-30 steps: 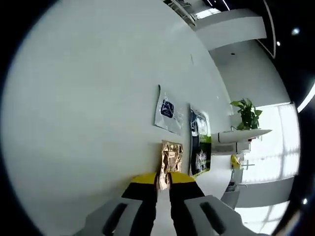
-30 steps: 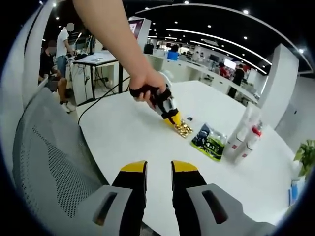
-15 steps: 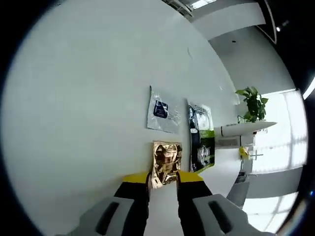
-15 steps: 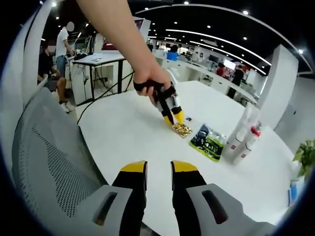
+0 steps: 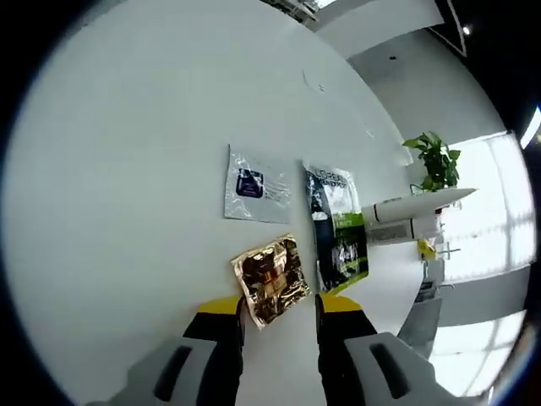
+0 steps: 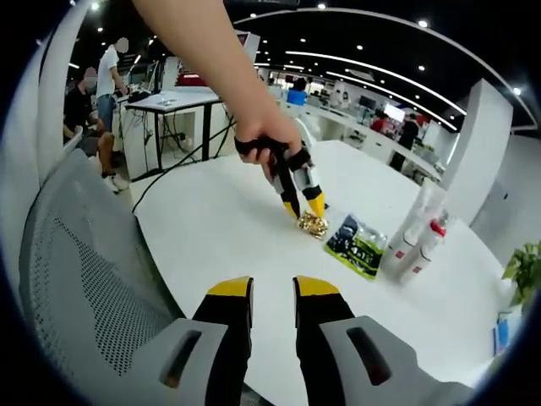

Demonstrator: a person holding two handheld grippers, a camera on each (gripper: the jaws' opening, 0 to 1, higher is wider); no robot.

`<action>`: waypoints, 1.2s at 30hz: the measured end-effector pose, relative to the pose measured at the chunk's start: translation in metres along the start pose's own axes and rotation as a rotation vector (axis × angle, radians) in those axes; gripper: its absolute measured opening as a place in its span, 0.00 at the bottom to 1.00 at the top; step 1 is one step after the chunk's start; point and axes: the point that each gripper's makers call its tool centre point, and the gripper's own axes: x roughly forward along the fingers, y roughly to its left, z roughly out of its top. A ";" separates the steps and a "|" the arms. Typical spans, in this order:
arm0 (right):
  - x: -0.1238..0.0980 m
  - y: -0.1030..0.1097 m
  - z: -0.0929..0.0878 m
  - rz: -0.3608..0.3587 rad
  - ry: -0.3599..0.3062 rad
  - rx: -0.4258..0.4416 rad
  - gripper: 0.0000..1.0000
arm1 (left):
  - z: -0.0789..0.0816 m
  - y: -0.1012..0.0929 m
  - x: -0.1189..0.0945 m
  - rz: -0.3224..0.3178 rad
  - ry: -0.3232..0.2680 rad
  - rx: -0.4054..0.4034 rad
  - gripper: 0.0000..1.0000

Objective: Arrange the skincare products in the storage area until every visible bottle or jar stands upright without overlapping.

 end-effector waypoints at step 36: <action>0.001 0.004 0.000 0.022 0.001 -0.009 0.16 | 0.015 -0.015 -0.004 -0.011 -0.064 0.096 0.34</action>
